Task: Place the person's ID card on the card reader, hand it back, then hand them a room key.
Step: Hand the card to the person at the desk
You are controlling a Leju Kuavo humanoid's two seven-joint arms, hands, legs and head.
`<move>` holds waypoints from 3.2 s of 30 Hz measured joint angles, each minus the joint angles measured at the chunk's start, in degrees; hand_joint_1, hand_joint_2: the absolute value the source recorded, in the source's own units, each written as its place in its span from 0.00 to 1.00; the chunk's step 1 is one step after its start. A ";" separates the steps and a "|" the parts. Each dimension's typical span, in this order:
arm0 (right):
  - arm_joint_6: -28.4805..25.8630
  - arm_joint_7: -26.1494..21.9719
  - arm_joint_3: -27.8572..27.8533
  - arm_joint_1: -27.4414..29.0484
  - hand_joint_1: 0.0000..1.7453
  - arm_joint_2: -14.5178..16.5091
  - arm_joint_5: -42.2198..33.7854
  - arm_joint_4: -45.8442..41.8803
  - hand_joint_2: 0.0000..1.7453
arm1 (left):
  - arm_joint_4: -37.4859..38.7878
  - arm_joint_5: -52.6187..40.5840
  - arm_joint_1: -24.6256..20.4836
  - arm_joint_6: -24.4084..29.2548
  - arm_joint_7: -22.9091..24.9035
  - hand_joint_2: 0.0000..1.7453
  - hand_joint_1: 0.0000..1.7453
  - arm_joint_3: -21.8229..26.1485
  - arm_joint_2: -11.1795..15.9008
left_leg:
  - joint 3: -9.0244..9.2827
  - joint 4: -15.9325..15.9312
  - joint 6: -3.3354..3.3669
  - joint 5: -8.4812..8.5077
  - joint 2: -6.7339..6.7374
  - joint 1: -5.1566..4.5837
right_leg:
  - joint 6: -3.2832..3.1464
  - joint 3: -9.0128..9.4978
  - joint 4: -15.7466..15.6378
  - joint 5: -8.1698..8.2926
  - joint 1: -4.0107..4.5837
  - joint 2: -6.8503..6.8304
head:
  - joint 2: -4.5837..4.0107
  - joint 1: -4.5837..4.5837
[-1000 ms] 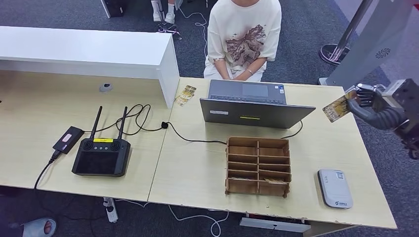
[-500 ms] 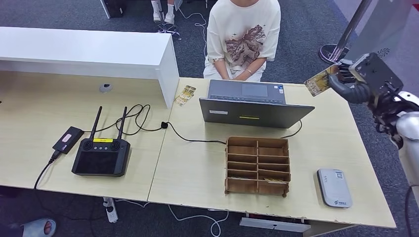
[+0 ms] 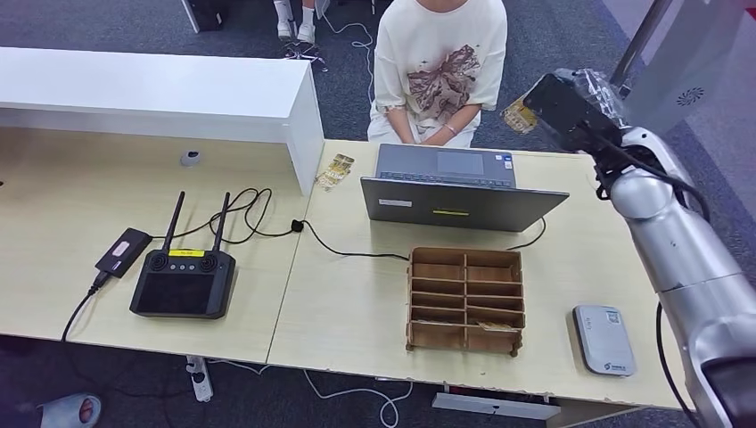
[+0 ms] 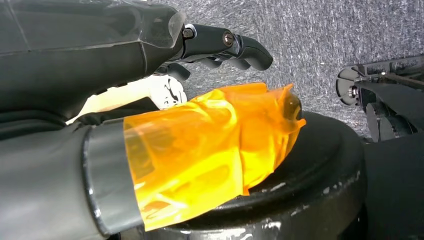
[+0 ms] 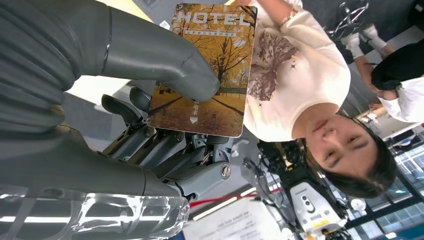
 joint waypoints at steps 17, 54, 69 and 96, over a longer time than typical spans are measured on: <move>-10.92 6.44 4.86 -3.24 1.00 7.80 30.17 4.55 1.00 | 0.00 -2.60 -0.05 0.02 0.58 0.00 0.00 -0.01 -0.38 | 0.00 0.00 0.00 0.00 0.00 0.00 | 0.00 0.00 0.00 0.00 0.00 0.00 | 0.00 0.01; -22.94 2.88 6.73 -4.59 0.00 9.06 55.68 19.98 1.00 | 0.00 -2.02 -0.04 -0.39 0.35 0.00 0.00 -0.01 -0.38 | 0.02 0.02 0.00 0.00 0.01 0.00 | 0.00 -0.01 -0.01 0.01 0.00 0.01 | 0.00 0.01; -24.97 3.03 4.07 -3.84 0.00 9.06 55.22 20.34 1.00 | 0.00 -1.92 -0.03 -0.79 -0.05 0.00 0.00 -0.01 -0.36 | 0.02 0.02 0.00 0.00 0.02 0.00 | 0.00 -0.02 -0.01 0.01 0.00 0.03 | 0.00 0.01; -24.97 3.03 3.99 -3.68 0.00 9.06 55.22 20.33 1.00 | 0.00 -1.92 -0.03 -0.79 -0.05 0.00 0.00 -0.01 -0.37 | 0.02 0.02 0.00 0.00 0.02 0.00 | 0.00 -0.02 -0.01 0.01 0.00 0.03 | 0.00 0.01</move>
